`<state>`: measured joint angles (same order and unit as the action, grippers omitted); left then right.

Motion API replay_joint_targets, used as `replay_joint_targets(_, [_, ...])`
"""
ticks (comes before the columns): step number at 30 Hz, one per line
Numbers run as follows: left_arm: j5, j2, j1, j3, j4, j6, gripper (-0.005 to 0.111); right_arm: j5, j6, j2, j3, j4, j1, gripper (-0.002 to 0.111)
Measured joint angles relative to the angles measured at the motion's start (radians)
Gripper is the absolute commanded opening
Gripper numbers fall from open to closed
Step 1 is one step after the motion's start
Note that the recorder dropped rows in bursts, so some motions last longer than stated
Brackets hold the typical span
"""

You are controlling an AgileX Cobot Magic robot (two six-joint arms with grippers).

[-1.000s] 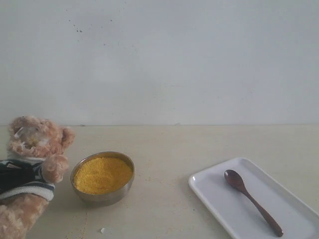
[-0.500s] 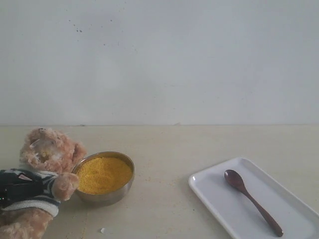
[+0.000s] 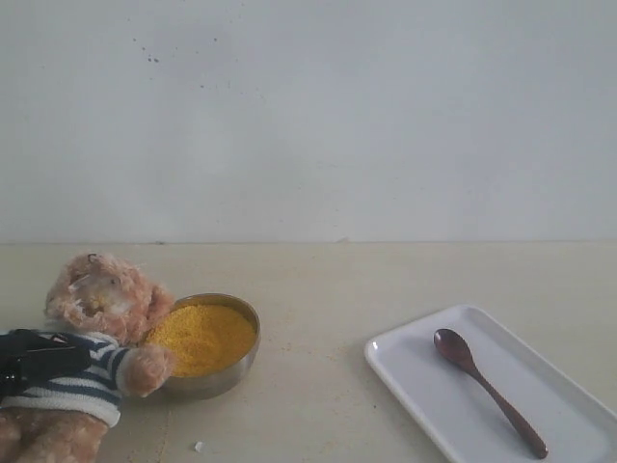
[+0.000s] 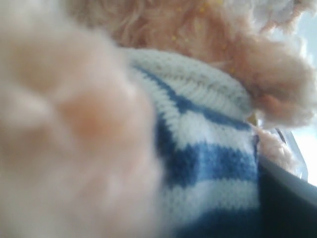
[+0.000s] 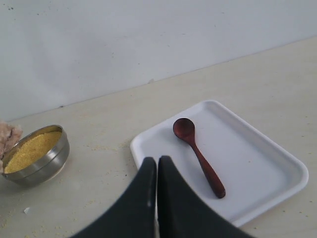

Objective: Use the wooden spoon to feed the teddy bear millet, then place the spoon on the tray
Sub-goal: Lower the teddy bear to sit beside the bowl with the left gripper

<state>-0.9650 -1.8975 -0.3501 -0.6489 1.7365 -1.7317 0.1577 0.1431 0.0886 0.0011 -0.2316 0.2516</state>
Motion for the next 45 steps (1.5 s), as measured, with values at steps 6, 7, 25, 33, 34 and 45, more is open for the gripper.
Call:
replay_joint_targets(6, [0.0, 0.0, 0.0, 0.0, 0.0, 0.023, 0.073, 0.0, 0.0, 0.0, 0.0, 0.0, 0.0, 0.0])
replay_joint_targets(7, [0.0, 0.0, 0.0, 0.0, 0.0, 0.026, 0.073, 0.0, 0.0, 0.0, 0.0, 0.0, 0.0, 0.0])
replay_joint_targets(25, [0.0, 0.0, 0.0, 0.0, 0.0, 0.055, 0.088, 0.0, 0.0, 0.0, 0.0, 0.0, 0.0, 0.0])
replay_joint_targets(33, [-0.007, 0.0, 0.0, 0.0, 0.0, 0.107, 0.103, 0.0, 0.0, 0.0, 0.0, 0.0, 0.0, 0.0])
replay_joint_targets(34, [-0.007, 0.0, 0.0, 0.0, 0.0, 0.107, 0.103, 0.0, 0.0, 0.0, 0.0, 0.0, 0.0, 0.0])
replay_joint_targets(45, [-0.016, 0.0, -0.038, -0.037, 0.0, 0.124, 0.103, 0.0, 0.0, 0.0, 0.0, 0.0, 0.0, 0.0])
